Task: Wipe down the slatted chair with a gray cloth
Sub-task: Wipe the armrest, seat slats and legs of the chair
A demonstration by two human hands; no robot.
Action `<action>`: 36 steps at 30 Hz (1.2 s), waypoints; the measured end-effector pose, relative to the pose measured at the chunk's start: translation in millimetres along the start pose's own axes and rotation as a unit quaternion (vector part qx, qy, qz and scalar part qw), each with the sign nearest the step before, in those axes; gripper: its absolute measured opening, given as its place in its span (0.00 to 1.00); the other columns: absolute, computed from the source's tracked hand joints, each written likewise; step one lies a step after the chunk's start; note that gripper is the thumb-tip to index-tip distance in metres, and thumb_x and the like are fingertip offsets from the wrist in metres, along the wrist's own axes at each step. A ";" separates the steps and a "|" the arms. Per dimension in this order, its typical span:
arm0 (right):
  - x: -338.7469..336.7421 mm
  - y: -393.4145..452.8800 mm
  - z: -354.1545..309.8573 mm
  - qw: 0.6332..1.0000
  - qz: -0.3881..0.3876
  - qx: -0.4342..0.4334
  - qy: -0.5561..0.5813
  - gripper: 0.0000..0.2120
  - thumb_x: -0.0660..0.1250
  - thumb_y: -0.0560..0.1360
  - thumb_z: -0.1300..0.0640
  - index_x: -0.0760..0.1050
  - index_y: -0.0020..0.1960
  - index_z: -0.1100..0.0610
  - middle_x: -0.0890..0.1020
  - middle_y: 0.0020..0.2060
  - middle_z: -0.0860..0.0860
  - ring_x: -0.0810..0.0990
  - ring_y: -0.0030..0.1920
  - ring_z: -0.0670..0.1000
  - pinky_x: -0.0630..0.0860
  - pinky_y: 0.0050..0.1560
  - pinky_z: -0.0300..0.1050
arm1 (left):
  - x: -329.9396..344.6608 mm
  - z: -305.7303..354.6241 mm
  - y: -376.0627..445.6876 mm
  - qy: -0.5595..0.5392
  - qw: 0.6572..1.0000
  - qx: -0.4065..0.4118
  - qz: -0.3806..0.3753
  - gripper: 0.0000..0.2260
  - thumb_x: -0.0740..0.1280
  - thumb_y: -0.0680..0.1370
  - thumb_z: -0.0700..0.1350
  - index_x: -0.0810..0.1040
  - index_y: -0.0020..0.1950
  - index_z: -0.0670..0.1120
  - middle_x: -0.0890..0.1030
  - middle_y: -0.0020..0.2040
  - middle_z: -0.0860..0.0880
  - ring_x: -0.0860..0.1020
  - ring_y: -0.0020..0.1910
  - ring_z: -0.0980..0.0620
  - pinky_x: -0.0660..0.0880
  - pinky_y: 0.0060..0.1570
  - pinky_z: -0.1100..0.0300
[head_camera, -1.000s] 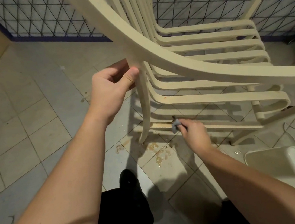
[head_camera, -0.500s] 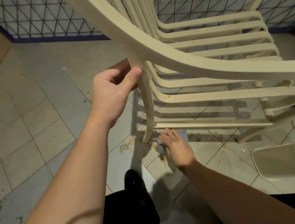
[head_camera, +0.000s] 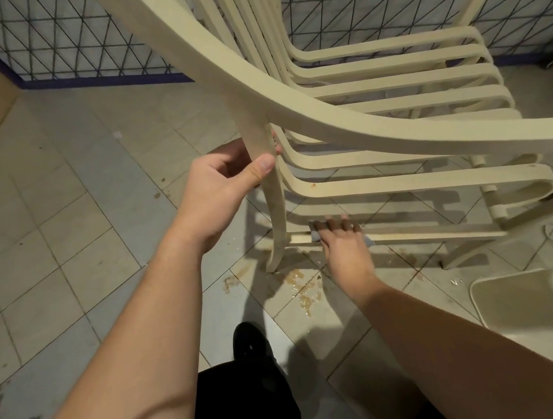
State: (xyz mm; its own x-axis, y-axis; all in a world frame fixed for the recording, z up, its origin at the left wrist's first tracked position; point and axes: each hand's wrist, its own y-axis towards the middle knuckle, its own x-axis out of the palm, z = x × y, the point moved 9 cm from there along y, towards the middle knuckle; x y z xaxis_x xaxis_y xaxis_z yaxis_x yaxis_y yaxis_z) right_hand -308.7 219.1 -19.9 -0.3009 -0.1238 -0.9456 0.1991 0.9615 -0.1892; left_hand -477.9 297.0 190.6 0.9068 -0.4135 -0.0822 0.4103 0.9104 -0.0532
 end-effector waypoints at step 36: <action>-81.6 -26.0 190.9 0.991 0.059 0.049 0.112 0.14 0.60 0.81 0.61 0.77 0.63 0.51 0.79 0.60 0.53 0.78 0.59 0.56 0.75 0.61 0.50 | 188.1 -190.7 -20.6 0.607 0.732 -0.161 -0.264 0.41 0.65 0.78 0.51 0.41 0.83 0.50 0.42 0.83 0.49 0.45 0.82 0.44 0.54 0.79 0.47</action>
State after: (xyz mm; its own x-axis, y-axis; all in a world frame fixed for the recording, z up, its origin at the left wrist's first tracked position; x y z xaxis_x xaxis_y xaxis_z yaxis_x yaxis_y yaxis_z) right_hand -111.3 157.4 11.6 -0.4670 0.0556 -0.8825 0.3315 0.9362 -0.1165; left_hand -334.2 197.8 -13.5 -0.2054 -0.5921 -0.7792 0.4513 0.6492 -0.6123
